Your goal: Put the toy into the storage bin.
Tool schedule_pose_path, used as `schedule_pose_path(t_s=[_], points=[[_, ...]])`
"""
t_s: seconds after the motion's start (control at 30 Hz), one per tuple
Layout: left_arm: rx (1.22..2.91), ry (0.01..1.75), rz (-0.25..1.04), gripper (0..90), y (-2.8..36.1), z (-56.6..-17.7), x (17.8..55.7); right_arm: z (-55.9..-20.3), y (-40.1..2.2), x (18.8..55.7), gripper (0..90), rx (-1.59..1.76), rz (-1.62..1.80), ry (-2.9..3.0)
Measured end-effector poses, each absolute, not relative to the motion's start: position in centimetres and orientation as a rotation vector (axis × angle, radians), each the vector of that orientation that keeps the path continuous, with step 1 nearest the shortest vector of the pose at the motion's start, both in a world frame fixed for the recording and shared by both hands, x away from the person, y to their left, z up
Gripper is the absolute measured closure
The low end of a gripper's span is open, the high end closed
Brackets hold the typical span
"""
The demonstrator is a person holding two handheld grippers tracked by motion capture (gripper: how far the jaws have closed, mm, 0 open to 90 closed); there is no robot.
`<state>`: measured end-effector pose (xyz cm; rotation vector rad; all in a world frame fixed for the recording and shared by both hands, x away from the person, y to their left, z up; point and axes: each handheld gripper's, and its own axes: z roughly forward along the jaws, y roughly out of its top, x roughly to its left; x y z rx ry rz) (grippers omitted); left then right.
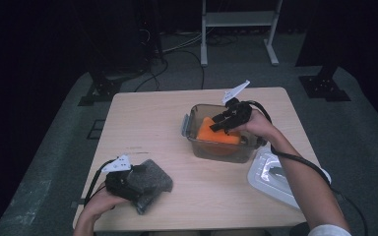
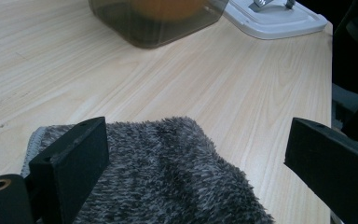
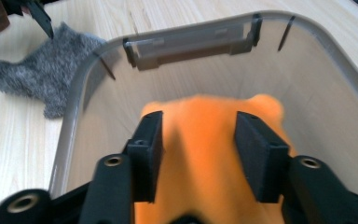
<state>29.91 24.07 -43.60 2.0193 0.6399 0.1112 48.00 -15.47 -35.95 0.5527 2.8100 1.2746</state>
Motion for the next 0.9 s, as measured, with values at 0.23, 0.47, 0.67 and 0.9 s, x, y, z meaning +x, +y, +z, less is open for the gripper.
schedule_pose_path(t_s=[0.23,0.47,0.67,0.9], points=[[2.021,0.636,0.11,5.3,23.9,-43.6,29.9,-34.8,-15.7,47.7,51.0,0.558,1.314,2.787],[2.021,0.637,0.109,5.3,23.9,-43.6,29.9,-34.3,-16.5,47.1,49.5,0.563,1.332,2.772],[2.022,0.638,0.111,5.3,23.9,-43.6,29.9,-32.9,-17.8,46.1,46.8,0.552,1.366,2.739],[2.026,0.635,0.11,5.4,23.8,-43.6,29.9,-31.9,-19.9,44.6,43.4,0.555,1.4,2.7]])
